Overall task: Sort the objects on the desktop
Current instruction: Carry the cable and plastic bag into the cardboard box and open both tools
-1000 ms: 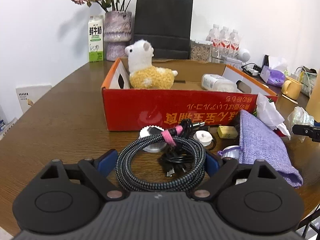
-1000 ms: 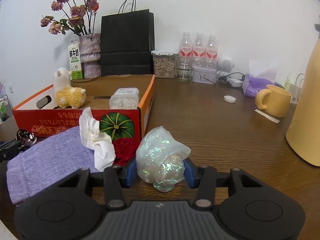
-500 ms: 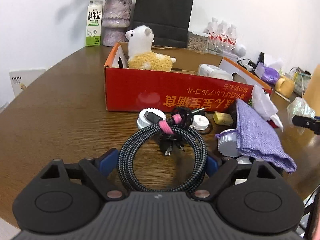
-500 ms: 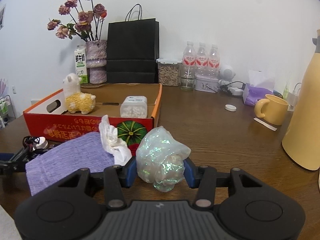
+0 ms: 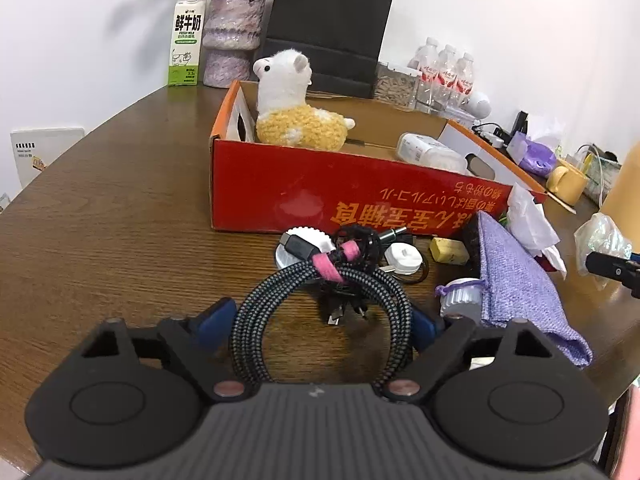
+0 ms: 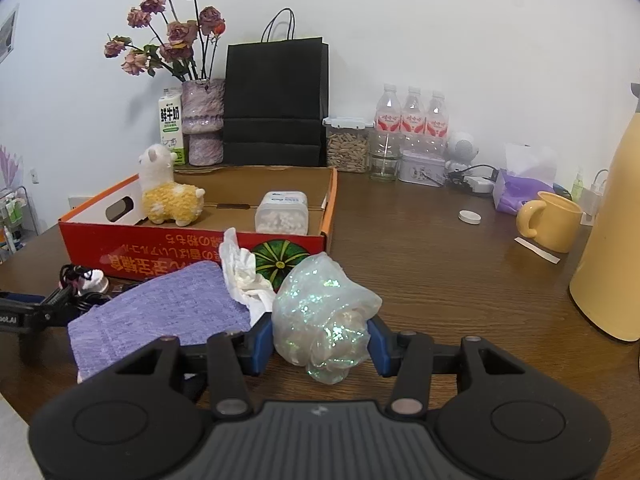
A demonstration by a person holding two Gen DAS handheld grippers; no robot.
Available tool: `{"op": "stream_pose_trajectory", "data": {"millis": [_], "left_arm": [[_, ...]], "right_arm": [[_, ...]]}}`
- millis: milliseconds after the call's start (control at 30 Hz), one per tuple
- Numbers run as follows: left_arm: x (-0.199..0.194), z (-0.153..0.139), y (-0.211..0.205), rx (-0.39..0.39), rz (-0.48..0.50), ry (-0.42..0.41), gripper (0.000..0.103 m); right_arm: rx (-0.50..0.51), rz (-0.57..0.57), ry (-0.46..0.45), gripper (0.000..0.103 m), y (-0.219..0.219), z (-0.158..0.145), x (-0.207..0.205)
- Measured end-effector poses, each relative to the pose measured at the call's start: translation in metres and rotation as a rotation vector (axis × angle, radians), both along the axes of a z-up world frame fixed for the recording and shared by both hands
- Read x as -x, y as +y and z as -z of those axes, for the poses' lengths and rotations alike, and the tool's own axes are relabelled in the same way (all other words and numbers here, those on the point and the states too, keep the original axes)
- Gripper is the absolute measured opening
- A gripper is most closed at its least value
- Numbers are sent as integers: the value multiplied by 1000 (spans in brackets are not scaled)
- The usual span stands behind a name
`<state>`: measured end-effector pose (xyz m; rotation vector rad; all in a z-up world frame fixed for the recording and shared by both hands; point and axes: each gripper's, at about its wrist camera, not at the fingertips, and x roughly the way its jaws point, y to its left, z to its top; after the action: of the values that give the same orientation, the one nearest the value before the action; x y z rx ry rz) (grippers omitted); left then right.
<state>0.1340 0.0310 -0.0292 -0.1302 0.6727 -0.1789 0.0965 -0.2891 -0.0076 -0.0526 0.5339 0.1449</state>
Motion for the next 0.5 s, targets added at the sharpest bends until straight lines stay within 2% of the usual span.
{"op": "stream_pose_trajectory", "data": {"millis": [267, 500], "left_arm": [[13, -16, 2, -30, -24, -92, 86], [10, -56, 1, -58, -18, -197, 87]], "right_arm": [[-4, -6, -31, 47, 2, -9, 2], [8, -39, -98, 47, 12, -32, -8]]}}
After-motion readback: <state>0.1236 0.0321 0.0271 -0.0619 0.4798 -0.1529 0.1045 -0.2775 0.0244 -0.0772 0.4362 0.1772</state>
